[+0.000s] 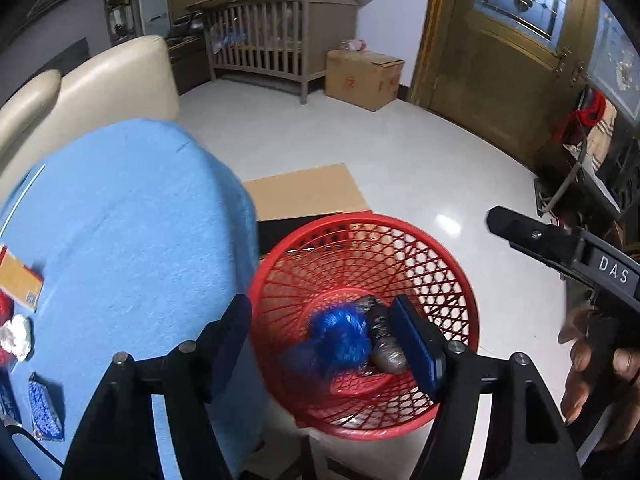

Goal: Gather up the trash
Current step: 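Return both tools to the table toward the boxes and blister pack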

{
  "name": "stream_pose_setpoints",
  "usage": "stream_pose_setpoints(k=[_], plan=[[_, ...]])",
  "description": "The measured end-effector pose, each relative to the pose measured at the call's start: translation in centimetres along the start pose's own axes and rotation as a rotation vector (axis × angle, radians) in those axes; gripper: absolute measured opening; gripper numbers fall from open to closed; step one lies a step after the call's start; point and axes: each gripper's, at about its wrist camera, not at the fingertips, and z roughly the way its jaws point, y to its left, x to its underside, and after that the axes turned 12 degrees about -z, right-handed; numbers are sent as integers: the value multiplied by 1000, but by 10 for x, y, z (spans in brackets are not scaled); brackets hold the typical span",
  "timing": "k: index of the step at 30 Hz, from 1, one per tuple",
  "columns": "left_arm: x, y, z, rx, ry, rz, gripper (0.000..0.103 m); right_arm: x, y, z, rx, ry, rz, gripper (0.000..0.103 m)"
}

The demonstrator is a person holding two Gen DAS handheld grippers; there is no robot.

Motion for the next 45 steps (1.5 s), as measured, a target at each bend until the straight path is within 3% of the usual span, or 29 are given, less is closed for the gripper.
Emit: stream_pose_setpoints(k=[6, 11, 20, 23, 26, 30, 37, 39, 40, 45], plan=[[9, 55, -44, -33, -81, -107, 74, 1, 20, 4, -31, 14, -24, 76], [38, 119, -83, -102, -143, -248, 76, 4, 52, 16, -62, 53, -82, 77], [88, 231, -143, -237, -252, -497, 76, 26, 152, 41, -155, 155, -278, 77], [95, 275, -159, -313, -292, -563, 79, 34, 181, 47, -180, 182, -336, 77], [106, 327, -170, -395, -303, -660, 80, 40, 205, 51, -197, 204, -382, 77], [109, 371, -165, -373, -259, -741, 80, 49, 228, 60, -217, 229, -423, 77], [79, 378, -130, -444, -137, -659, 80, 60, 244, 72, -235, 272, -450, 77], [79, 377, -118, -461, -99, -644, 68, 61, 243, 73, -237, 277, -446, 77], [81, 379, -114, -456, -83, -654, 46, 60, 242, 73, -236, 275, -446, 77], [90, 377, -124, -405, -113, -664, 46, 59, 238, 74, -233, 274, -425, 77]])
